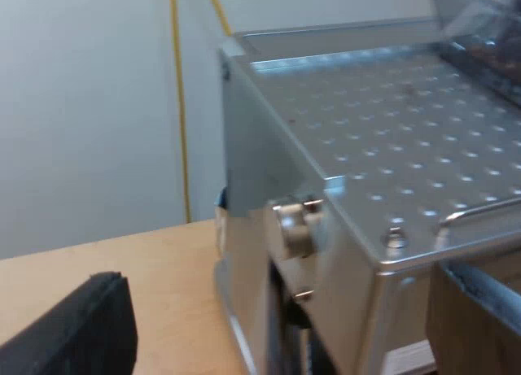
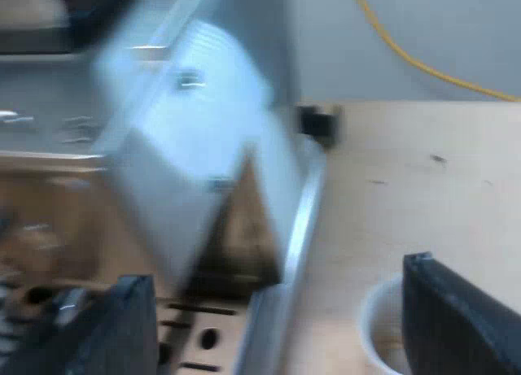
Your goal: Pour the beans into the coffee machine
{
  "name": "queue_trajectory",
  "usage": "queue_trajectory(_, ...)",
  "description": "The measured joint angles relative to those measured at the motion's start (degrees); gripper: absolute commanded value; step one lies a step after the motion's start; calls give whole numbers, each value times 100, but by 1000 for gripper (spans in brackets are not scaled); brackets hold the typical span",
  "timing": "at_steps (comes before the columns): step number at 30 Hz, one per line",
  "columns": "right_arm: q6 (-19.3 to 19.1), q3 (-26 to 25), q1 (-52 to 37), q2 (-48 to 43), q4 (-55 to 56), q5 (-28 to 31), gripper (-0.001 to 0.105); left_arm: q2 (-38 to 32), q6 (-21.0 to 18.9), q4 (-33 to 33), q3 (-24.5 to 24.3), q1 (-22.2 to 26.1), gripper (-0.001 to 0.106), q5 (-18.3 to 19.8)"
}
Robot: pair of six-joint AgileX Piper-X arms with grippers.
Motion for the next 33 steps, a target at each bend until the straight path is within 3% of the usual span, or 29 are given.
queue_trajectory(6,7,0,-1194,-168,80,-314,64,0,0,0,0,162,85,-2)
queue_trajectory(10,-249,0,-1298,-408,81,-339,64,-72,0,0,0,162,85,148)
queue_trajectory(20,-277,0,-1282,-1033,494,-436,64,-681,0,0,0,162,85,192)
queue_trajectory(30,-291,-12,-859,-1793,840,-715,64,-1317,-36,731,-17,-335,85,204)
queue_trajectory(31,-291,-12,-816,-1862,906,-715,64,-1589,33,1157,-14,-434,85,204)
queue_trajectory(33,-291,-12,-813,-2072,1026,-715,64,-1733,46,1376,-14,-434,85,60)
